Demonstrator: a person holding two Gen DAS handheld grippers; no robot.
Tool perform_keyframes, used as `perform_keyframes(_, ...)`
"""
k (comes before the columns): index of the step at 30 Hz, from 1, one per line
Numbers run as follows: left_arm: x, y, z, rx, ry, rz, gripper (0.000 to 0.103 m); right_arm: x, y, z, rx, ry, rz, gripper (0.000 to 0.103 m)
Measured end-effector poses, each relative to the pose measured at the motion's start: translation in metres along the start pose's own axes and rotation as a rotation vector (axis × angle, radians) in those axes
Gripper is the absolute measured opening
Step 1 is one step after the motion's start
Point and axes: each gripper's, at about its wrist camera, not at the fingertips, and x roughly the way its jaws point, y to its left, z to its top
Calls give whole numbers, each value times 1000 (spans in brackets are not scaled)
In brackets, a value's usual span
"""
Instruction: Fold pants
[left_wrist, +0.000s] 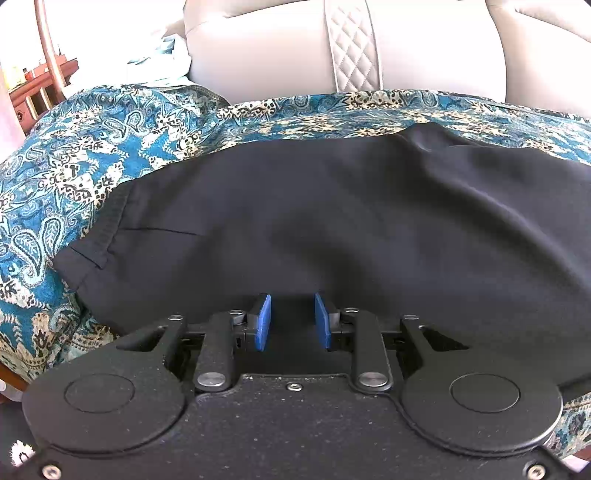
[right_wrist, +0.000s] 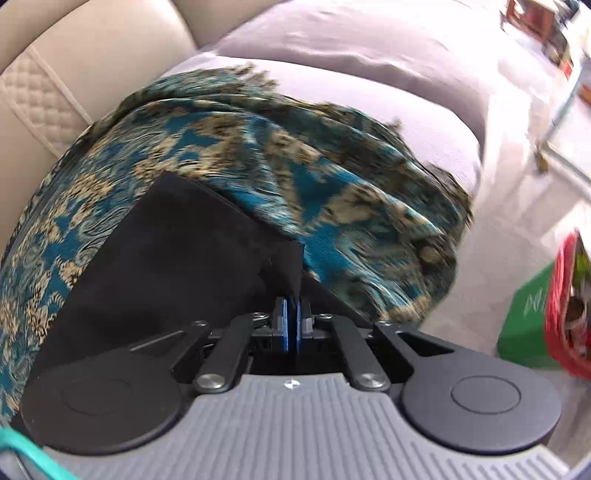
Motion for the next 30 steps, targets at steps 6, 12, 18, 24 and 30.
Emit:
perform_keyframes(6,0,0,-1,4,-4,-2,26,6,-15,-16,19,19,-53,7)
perform_keyframes(12,-1,2,-1,7,-5,-19,27,2,-20,-18,24,45,-70,8)
perform_keyframes(18,0,3,0,3,-4,-19,28,7,-25,-14,50,72,-68,10)
perform_keyframes(24,-1,7,2,-11,0,-12,40,1,-19,-14,24,65,-107,36)
perform_keyframes(30,-9,20,6,-31,-24,-39,49,-34,23,-19,-140,-42,-99,59)
